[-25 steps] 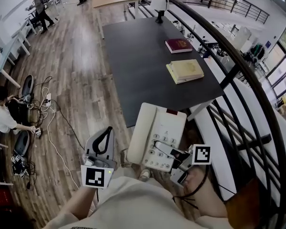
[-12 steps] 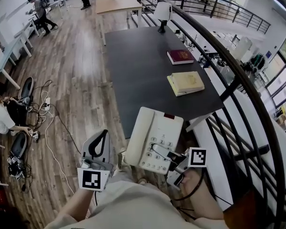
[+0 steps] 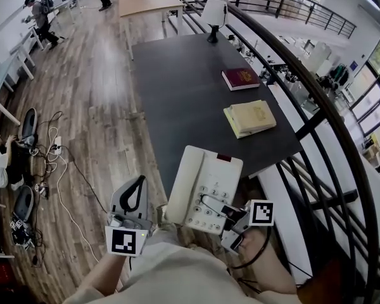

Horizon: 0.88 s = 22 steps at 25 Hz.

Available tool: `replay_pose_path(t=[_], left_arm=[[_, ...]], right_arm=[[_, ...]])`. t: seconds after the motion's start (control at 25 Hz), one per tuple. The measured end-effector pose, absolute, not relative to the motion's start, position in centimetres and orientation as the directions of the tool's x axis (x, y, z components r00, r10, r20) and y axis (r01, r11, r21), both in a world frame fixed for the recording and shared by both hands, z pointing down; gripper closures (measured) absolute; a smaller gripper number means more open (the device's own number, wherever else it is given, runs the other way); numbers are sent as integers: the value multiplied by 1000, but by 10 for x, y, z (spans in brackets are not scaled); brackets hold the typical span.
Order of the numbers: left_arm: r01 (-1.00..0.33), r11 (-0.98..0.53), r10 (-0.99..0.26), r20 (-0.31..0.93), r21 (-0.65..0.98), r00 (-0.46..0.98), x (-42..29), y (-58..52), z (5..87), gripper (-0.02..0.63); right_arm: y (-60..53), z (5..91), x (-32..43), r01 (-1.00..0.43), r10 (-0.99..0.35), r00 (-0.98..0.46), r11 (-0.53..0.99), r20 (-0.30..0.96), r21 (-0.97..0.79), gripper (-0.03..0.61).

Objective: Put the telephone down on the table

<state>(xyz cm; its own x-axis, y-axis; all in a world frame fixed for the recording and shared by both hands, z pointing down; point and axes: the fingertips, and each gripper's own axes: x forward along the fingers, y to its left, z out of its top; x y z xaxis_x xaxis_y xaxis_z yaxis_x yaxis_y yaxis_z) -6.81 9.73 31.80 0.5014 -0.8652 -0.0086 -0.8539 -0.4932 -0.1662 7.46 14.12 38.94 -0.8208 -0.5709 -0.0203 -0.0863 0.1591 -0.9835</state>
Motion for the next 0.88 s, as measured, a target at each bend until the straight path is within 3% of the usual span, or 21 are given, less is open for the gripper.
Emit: replay_pose_path(t=[0.88], left_arm=[[-792,-590,-801,-12,-155,599,-93,-82,313,609]], right_arm=[[-29,378,43,-130,-678,-735,161,-14,-978,394]])
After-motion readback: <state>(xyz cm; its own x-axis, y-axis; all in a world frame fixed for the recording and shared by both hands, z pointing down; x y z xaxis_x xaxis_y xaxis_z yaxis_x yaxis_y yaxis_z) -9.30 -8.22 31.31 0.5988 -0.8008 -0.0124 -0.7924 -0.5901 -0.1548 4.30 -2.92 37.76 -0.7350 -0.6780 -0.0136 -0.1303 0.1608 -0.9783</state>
